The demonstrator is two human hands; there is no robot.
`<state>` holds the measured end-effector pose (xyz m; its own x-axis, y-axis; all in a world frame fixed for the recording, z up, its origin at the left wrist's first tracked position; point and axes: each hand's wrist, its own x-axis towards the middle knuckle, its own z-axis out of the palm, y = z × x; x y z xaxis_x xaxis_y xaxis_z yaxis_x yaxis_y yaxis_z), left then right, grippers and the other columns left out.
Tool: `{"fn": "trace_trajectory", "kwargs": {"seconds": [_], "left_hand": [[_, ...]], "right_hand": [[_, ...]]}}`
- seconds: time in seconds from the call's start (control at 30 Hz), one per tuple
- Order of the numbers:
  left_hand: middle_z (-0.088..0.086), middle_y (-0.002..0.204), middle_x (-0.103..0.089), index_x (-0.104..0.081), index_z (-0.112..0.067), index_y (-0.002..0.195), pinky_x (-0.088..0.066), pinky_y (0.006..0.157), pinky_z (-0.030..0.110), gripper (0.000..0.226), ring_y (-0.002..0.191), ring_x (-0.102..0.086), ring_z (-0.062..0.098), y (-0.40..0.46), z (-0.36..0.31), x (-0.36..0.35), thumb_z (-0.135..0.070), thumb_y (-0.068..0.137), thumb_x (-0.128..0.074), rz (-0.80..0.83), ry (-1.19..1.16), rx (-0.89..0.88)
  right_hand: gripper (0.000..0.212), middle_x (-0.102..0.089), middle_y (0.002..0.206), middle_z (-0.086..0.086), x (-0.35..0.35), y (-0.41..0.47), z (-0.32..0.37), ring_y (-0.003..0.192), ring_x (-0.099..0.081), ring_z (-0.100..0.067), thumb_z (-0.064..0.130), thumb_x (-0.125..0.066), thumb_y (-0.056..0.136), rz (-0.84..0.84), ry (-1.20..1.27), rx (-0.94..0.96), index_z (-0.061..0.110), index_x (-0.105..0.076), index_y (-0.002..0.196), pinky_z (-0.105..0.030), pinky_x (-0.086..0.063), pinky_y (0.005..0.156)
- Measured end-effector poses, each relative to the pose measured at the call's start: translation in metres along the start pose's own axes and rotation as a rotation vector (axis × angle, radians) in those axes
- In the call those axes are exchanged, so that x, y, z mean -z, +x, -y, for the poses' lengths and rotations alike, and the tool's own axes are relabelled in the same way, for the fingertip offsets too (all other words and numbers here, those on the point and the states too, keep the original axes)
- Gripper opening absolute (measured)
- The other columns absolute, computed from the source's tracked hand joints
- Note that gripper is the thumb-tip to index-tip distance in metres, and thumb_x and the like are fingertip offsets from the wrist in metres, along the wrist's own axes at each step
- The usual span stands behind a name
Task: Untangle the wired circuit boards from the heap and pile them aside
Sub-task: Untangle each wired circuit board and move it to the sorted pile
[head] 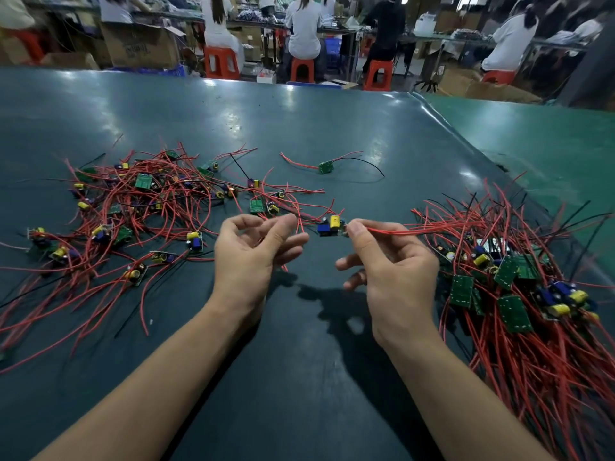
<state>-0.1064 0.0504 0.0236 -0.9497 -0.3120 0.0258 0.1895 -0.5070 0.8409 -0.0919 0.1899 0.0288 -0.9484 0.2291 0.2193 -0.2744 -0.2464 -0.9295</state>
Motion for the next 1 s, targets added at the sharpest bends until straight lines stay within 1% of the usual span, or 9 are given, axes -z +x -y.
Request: {"fn": "trace_trajectory", "kwargs": {"seconds": [0.1,0.2,0.33,0.4,0.5,0.6,0.7,0.83,1.0], "left_hand": [[0.006,0.084,-0.075,-0.059,-0.007,0.094,-0.058,0.061,0.025,0.03,0.068,-0.073,0.021,-0.004,0.004,0.0,-0.027,0.075,-0.069,0.191,0.137,0.049],[0.003,0.088,-0.075,-0.066,-0.01,0.102,-0.058,0.067,0.026,0.03,0.074,-0.073,0.019,-0.006,0.005,-0.001,-0.023,0.075,-0.065,0.321,0.177,0.054],[0.008,0.091,-0.075,-0.067,-0.006,0.101,-0.057,0.073,0.026,0.028,0.078,-0.071,0.015,-0.003,-0.005,0.002,-0.024,0.081,-0.061,0.289,0.026,0.201],[0.007,0.084,-0.074,-0.068,-0.004,0.097,-0.056,0.067,0.022,0.03,0.068,-0.068,0.013,-0.002,-0.008,0.004,-0.028,0.08,-0.061,0.261,0.046,0.25],[0.008,0.077,-0.071,-0.066,0.001,0.096,-0.053,0.061,0.019,0.034,0.061,-0.064,0.013,-0.005,-0.009,0.005,-0.029,0.08,-0.061,0.326,0.113,0.322],[0.009,0.076,-0.07,-0.067,0.002,0.095,-0.053,0.06,0.019,0.032,0.061,-0.063,0.013,-0.009,-0.009,0.007,-0.026,0.082,-0.059,0.458,0.163,0.387],[0.011,0.072,-0.069,-0.068,-0.001,0.088,-0.053,0.059,0.02,0.024,0.061,-0.064,0.014,-0.011,-0.01,0.01,-0.023,0.082,-0.06,0.521,0.19,0.424],[0.011,0.071,-0.068,-0.067,0.002,0.096,-0.051,0.055,0.017,0.028,0.058,-0.063,0.013,-0.012,-0.012,0.011,-0.022,0.085,-0.058,0.542,0.226,0.422],[0.005,0.071,-0.068,-0.065,0.002,0.087,-0.049,0.053,0.017,0.017,0.056,-0.06,0.012,-0.009,-0.011,0.01,-0.013,0.079,-0.068,0.522,0.196,0.443]], "right_hand": [[0.006,-0.071,0.075,-0.001,-0.001,-0.001,0.001,0.046,-0.059,-0.015,0.009,-0.07,0.088,-0.058,0.073,-0.054,0.011,-0.067,0.083,-0.022,-0.041,0.035],[0.006,-0.071,0.072,-0.001,-0.001,-0.004,-0.003,0.048,-0.058,-0.012,0.009,-0.072,0.086,0.025,-0.026,-0.05,0.013,-0.069,0.082,-0.022,-0.041,0.037],[0.015,-0.07,0.089,-0.002,0.007,0.001,-0.005,0.076,-0.065,-0.008,0.002,-0.068,0.087,0.33,-0.462,0.372,0.011,-0.079,0.092,-0.023,-0.054,0.065],[0.023,-0.068,0.093,0.0,0.014,0.008,-0.005,0.078,-0.064,-0.01,-0.002,-0.061,0.088,0.39,-0.656,0.557,0.01,-0.078,0.097,-0.029,-0.056,0.069],[0.016,-0.067,0.08,0.013,0.019,0.013,-0.001,0.059,-0.06,-0.013,0.016,-0.07,0.089,0.247,-0.545,0.257,0.028,-0.073,0.101,-0.025,-0.049,0.052],[0.022,-0.064,0.064,0.008,0.014,0.01,0.0,0.044,-0.047,-0.01,0.041,-0.069,0.077,0.306,-0.265,-0.087,0.026,-0.075,0.092,-0.023,-0.039,0.038],[0.029,-0.065,0.065,0.002,0.01,0.009,0.003,0.042,-0.04,-0.008,0.04,-0.071,0.069,0.349,-0.12,-0.2,0.02,-0.079,0.089,-0.017,-0.032,0.036],[0.023,-0.067,0.066,-0.004,0.013,0.011,0.005,0.041,-0.038,-0.008,0.033,-0.076,0.067,0.401,-0.105,-0.3,0.015,-0.079,0.081,-0.014,-0.028,0.036],[0.027,-0.05,0.045,0.006,0.007,0.009,0.002,0.036,-0.03,-0.005,0.034,-0.076,0.064,0.315,-0.129,-0.296,0.009,-0.075,0.072,-0.014,-0.024,0.036]]}}
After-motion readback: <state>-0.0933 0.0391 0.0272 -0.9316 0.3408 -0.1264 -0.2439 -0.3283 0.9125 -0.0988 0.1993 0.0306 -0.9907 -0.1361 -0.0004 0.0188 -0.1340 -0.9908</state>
